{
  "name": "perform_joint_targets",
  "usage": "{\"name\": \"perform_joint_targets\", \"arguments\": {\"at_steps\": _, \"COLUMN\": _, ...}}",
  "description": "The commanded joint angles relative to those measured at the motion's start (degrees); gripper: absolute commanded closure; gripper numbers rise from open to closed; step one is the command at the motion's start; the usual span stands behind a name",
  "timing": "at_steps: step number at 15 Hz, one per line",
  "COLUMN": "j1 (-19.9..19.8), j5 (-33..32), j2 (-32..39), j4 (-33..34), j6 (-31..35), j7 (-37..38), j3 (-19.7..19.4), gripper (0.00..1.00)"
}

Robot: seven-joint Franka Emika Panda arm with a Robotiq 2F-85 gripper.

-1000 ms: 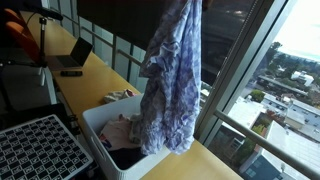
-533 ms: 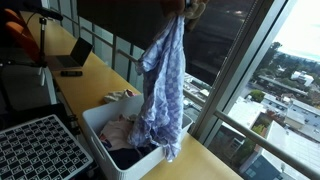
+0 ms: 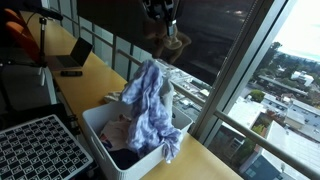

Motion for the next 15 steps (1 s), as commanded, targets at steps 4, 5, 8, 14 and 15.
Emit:
{"name": "perform_joint_targets", "arguments": {"at_steps": 4, "j1": 0.0, "j5": -2.2, "j2": 1.1, "j4": -1.9, "j6": 0.1, "j7": 0.1, "j3": 1.5, "gripper": 0.07}}
{"name": "perform_joint_targets", "arguments": {"at_steps": 5, "j1": 0.3, "j5": -2.1, "j2": 1.2, "j4": -2.0, "j6": 0.1, "j7": 0.2, "j3": 1.8, "gripper": 0.01}}
{"name": "perform_joint_targets", "arguments": {"at_steps": 8, "j1": 2.1, "j5": -1.0, "j2": 1.7, "j4": -2.2, "j6": 1.2, "j7": 0.1, "j3": 3.4, "gripper": 0.00}}
{"name": "perform_joint_targets", "arguments": {"at_steps": 14, "j1": 8.2, "j5": 0.9, "j2": 6.6, "j4": -1.5, "j6": 5.3, "j7": -2.1, "j3": 8.5, "gripper": 0.00}}
{"name": "perform_joint_targets", "arguments": {"at_steps": 15, "j1": 9.2, "j5": 1.0, "j2": 8.2, "j4": -1.0, "j6": 5.5, "j7": -3.7, "j3": 9.2, "gripper": 0.00}}
